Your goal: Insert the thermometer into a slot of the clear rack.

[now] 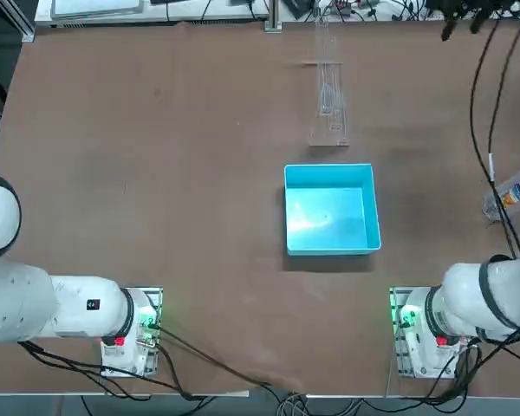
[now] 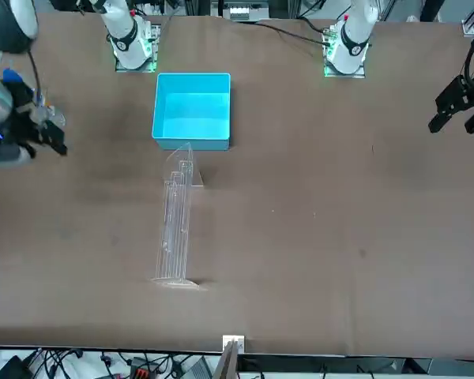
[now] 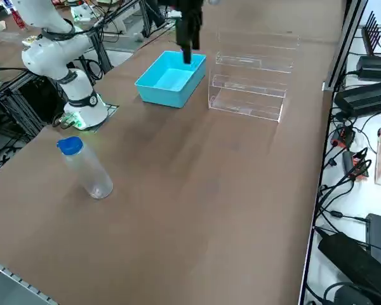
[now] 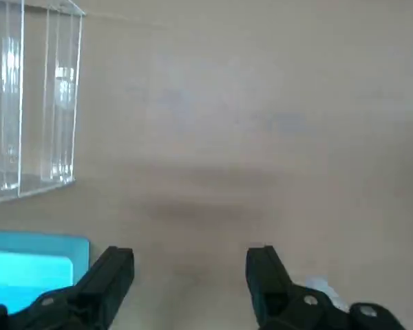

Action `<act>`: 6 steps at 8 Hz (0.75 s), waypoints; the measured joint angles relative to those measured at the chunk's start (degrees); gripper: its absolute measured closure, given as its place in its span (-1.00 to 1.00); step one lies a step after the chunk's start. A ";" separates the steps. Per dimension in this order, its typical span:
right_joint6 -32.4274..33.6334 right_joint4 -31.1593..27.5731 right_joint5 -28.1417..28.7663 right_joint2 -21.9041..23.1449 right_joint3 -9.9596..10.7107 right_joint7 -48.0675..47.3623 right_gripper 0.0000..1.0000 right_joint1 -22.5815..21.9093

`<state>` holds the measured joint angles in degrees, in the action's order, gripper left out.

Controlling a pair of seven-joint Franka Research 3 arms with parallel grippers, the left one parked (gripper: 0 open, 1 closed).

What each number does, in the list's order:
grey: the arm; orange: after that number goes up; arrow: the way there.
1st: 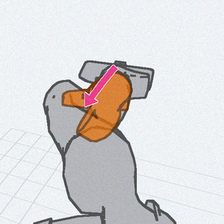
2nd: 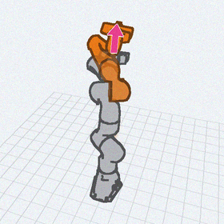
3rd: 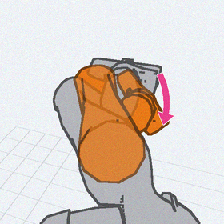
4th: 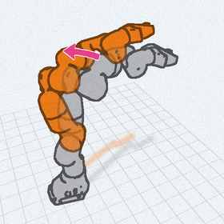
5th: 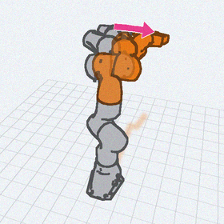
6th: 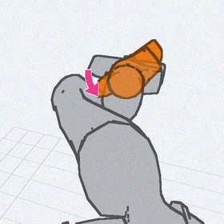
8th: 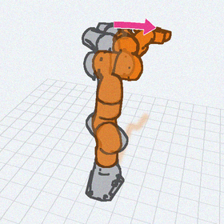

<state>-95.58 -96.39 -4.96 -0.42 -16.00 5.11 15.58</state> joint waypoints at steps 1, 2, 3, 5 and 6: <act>1.62 0.88 0.06 0.65 0.75 0.43 -0.99 0.08; 2.21 1.69 0.59 0.79 2.08 0.51 -0.99 -0.34; 2.73 2.16 1.57 0.88 5.59 0.76 -0.99 -2.67; 3.69 2.56 2.77 1.53 14.41 1.10 -0.99 -10.77; 3.87 2.60 3.63 1.89 15.66 1.06 -1.00 -12.67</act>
<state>-91.72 -93.79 -1.33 1.47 -0.34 6.17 2.91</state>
